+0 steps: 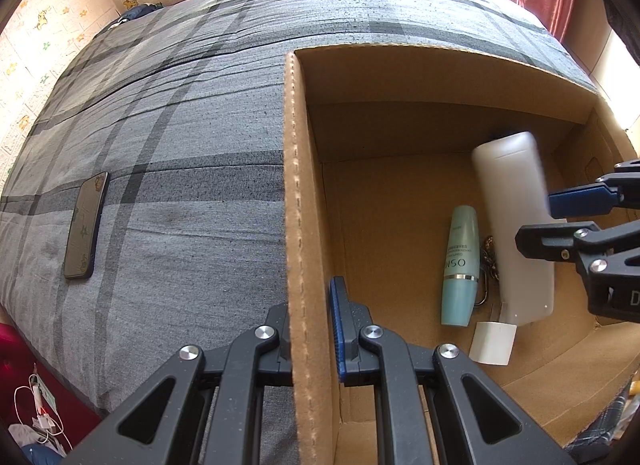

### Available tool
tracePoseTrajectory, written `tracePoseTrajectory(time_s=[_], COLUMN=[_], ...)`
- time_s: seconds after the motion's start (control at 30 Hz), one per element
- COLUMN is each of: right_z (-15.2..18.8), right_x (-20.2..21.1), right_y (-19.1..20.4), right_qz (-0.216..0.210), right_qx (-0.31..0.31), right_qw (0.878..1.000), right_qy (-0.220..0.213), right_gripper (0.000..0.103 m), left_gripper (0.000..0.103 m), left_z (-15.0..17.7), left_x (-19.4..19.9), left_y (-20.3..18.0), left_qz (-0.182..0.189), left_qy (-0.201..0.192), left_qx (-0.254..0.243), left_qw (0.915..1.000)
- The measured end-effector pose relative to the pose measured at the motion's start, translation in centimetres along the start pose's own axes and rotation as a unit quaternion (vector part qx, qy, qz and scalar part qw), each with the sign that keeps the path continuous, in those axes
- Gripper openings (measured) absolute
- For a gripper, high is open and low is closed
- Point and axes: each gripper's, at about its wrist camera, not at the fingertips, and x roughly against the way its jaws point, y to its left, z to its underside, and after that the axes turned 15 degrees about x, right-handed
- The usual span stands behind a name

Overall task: Organize rigid objects
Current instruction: 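Lower the remote into the box and open the right gripper, then move the right gripper back to the blue key fob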

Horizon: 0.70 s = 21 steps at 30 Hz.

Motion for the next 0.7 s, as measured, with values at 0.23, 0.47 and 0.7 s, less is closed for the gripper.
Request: tracePoseTrajectory(time_s=[0.23, 0.47, 0.7], right_z=[-0.3, -0.3, 0.3], right_x=[-0.5, 0.8, 3.3], right_y=[-0.3, 0.0, 0.2], right_qz=[-0.001, 0.009, 0.027], right_qx=[-0.015, -0.012, -0.022], right_qw=[1.000, 0.999, 0.998], right_qy=[-0.006, -0.029, -0.059], right_gripper=[0.066, 0.103, 0.103], left_gripper=[0.013, 0.013, 0.013], left_z=[-0.1, -0.1, -0.2], left_x=[-0.1, -0.1, -0.1], left_y=[0.1, 0.1, 0.1], left_qz=[-0.001, -0.001, -0.001], left_qy=[0.002, 0.002, 0.003], left_qx=[0.000, 0.001, 0.000], left_qw=[1.0000, 1.0000, 1.0000])
